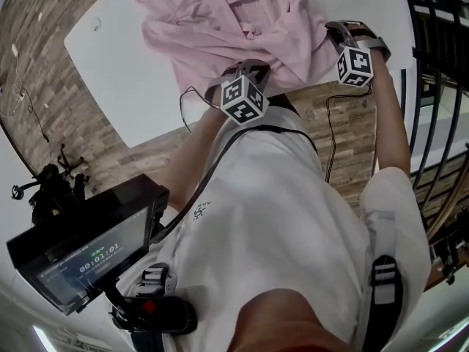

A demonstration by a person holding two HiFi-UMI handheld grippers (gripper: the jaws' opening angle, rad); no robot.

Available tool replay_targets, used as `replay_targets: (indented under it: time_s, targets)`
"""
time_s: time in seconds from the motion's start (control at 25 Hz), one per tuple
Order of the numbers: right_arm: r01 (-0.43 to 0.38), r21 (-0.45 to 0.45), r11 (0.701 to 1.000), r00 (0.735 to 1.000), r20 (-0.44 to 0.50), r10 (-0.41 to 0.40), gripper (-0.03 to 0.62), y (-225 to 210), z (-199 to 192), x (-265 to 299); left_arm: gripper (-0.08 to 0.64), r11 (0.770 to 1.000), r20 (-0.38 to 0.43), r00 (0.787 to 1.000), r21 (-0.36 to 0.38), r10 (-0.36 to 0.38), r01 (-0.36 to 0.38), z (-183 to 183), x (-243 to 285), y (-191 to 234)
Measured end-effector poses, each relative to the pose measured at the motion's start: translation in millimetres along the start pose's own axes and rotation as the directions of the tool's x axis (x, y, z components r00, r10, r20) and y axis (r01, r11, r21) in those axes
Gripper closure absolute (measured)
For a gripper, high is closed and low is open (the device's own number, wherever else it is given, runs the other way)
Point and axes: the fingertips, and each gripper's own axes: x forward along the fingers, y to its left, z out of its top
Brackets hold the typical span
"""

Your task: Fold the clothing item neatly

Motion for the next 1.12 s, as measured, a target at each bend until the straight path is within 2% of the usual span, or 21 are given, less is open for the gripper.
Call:
replay_targets:
  time_s: [0.12, 0.2, 0.24, 0.32, 0.36, 0.4, 0.52, 0.68, 0.8, 0.92, 1.04, 1.12]
  targets:
    - [-0.086, 0.144, 0.986, 0.995, 0.071, 0.077, 0.571, -8, 16, -26, 0.557, 1.000, -0.002, 1.000, -0.010, 0.007, -0.007, -4, -7, 5]
    - [-0.147, 0.262, 0.954, 0.983, 0.147, 0.112, 0.571, -28, 23, -49, 0.557, 1.000, 0.004, 1.000, -0.016, 0.017, -0.017, -3, -12, 10]
    - [-0.182, 0.333, 0.925, 0.973, 0.199, 0.120, 0.571, -40, 23, -60, 0.557, 1.000, 0.013, 1.000, -0.016, 0.025, -0.025, 0, -15, 12]
    - [-0.240, 0.484, 0.841, 0.947, 0.306, 0.094, 0.571, -66, 16, -81, 0.557, 0.999, 0.031, 0.999, 0.008, 0.042, -0.043, 10, -18, 20]
    - [-0.243, 0.546, 0.802, 0.941, 0.334, 0.057, 0.571, -80, 9, -90, 0.557, 0.998, 0.035, 0.998, 0.039, 0.047, -0.048, 15, -19, 26]
    - [-0.223, 0.590, 0.776, 0.942, 0.336, 0.015, 0.571, -93, -1, -96, 0.557, 0.996, 0.035, 0.998, 0.078, 0.047, -0.050, 20, -19, 33]
    - [-0.154, 0.644, 0.749, 0.955, 0.291, -0.054, 0.571, -128, -25, -94, 0.557, 0.987, 0.024, 0.998, 0.152, 0.054, -0.058, 26, -19, 44]
    - [-0.135, 0.647, 0.750, 0.969, 0.244, -0.036, 0.571, -165, -35, -61, 0.557, 0.986, 0.023, 0.996, 0.140, 0.090, -0.092, 23, -23, 48]
    - [-0.111, 0.680, 0.725, 0.982, 0.188, -0.025, 0.571, -185, -50, -39, 0.557, 0.981, 0.017, 0.991, 0.139, 0.136, -0.137, 21, -26, 54]
    - [-0.040, 0.723, 0.690, 0.997, 0.079, -0.025, 0.571, -198, -86, -19, 0.557, 0.975, 0.017, 0.981, 0.112, 0.193, -0.193, 16, -30, 65]
    - [0.038, 0.728, 0.685, 0.999, -0.026, -0.028, 0.571, -196, -113, -5, 0.557, 0.962, 0.018, 0.965, 0.069, 0.263, -0.264, 10, -36, 82]
    - [0.078, 0.733, 0.676, 0.997, -0.061, -0.049, 0.569, -193, -123, 2, 0.557, 0.951, 0.018, 0.952, 0.035, 0.306, -0.306, 5, -41, 93]
